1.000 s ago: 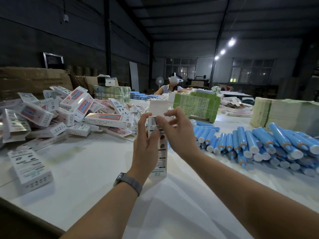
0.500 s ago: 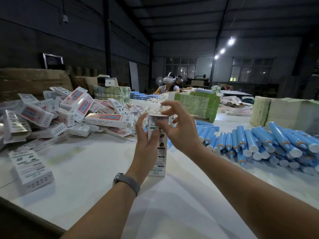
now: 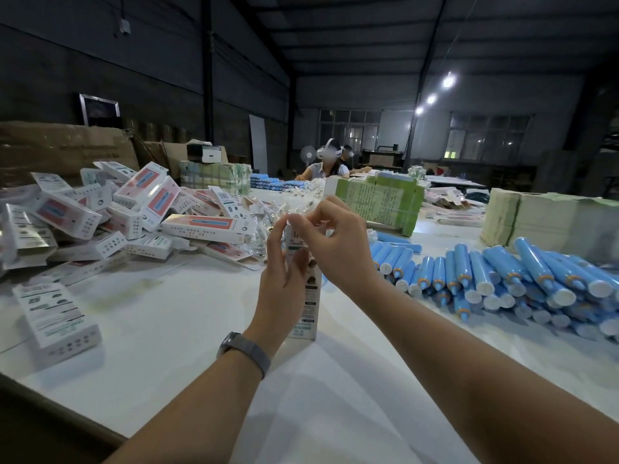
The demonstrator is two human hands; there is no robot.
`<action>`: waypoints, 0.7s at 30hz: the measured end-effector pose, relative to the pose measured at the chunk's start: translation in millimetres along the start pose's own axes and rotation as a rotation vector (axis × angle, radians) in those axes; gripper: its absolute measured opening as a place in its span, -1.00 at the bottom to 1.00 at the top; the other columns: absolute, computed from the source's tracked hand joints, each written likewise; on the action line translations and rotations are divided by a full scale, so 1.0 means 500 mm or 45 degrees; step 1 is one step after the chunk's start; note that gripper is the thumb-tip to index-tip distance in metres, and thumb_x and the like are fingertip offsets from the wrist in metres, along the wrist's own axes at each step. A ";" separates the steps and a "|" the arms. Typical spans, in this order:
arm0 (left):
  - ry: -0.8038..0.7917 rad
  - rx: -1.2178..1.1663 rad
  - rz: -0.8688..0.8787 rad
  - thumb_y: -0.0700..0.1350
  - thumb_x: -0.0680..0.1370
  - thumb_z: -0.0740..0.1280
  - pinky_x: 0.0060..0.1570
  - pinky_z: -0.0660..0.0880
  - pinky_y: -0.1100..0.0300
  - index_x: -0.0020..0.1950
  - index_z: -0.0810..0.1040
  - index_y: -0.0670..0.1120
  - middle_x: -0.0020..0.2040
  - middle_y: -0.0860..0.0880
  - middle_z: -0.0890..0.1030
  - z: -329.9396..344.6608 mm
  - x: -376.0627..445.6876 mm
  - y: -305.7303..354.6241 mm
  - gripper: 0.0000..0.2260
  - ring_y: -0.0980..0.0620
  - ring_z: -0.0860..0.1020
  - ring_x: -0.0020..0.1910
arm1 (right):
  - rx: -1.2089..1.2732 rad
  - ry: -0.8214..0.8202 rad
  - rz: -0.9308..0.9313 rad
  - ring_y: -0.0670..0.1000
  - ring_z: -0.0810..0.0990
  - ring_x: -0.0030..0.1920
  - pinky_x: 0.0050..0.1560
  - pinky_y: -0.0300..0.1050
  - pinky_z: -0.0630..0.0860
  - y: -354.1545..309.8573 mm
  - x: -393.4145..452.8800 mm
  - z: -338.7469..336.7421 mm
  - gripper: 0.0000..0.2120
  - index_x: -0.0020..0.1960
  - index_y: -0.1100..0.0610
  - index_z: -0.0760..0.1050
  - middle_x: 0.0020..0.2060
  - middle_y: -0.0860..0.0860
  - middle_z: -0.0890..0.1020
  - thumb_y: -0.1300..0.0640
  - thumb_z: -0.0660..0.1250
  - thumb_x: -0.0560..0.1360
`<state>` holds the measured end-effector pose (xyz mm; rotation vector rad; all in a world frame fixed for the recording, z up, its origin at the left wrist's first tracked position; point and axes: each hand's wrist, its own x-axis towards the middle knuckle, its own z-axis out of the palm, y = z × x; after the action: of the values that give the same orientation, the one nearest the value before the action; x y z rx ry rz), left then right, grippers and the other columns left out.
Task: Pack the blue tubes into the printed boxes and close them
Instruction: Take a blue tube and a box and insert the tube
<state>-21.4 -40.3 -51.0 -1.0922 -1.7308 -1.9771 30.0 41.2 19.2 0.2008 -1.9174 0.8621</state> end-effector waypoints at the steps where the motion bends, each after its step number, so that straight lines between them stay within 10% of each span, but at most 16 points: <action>1: 0.004 0.004 0.002 -0.13 0.72 0.14 -0.08 0.65 -0.01 0.31 0.14 0.59 0.06 0.22 0.64 -0.001 -0.001 0.002 -0.46 0.12 0.66 -0.05 | -0.003 -0.012 0.003 0.02 0.51 -0.25 -0.19 -0.02 0.49 0.000 0.004 -0.001 -0.73 -0.29 0.17 0.51 -0.29 -0.01 0.50 0.07 0.48 0.48; 5: -0.003 0.008 0.000 -0.09 0.72 0.12 -0.07 0.62 0.12 0.30 0.12 0.62 0.05 0.40 0.60 0.001 -0.001 0.008 -0.47 0.20 0.64 0.00 | 0.007 -0.060 0.002 -0.10 0.51 -0.18 -0.16 -0.26 0.40 0.006 0.006 0.000 -0.89 -0.18 0.06 0.57 -0.22 -0.06 0.51 0.14 0.48 0.48; 13: 0.006 -0.004 0.016 -0.04 0.69 0.12 0.07 0.63 0.05 0.35 0.13 0.58 0.11 0.47 0.56 0.002 -0.001 0.003 -0.52 0.26 0.62 0.08 | 0.179 -0.019 0.055 -0.03 0.57 0.00 0.06 -0.01 0.55 0.012 -0.009 0.009 -0.95 -0.08 0.20 0.65 -0.10 -0.01 0.56 0.30 0.42 0.49; 21: 0.018 0.040 0.073 -0.05 0.67 0.11 -0.05 0.62 0.12 0.37 0.10 0.58 0.01 0.49 0.56 0.001 -0.003 -0.010 -0.49 0.37 0.60 -0.05 | 0.202 0.078 0.106 -0.06 0.62 -0.06 0.01 -0.17 0.54 0.010 -0.022 0.027 -0.90 -0.09 0.12 0.64 -0.14 -0.07 0.64 0.29 0.41 0.49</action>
<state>-23.5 -38.8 -55.5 -1.1020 -1.6985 -1.9127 23.5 33.6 4.1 0.1887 -1.8120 1.0657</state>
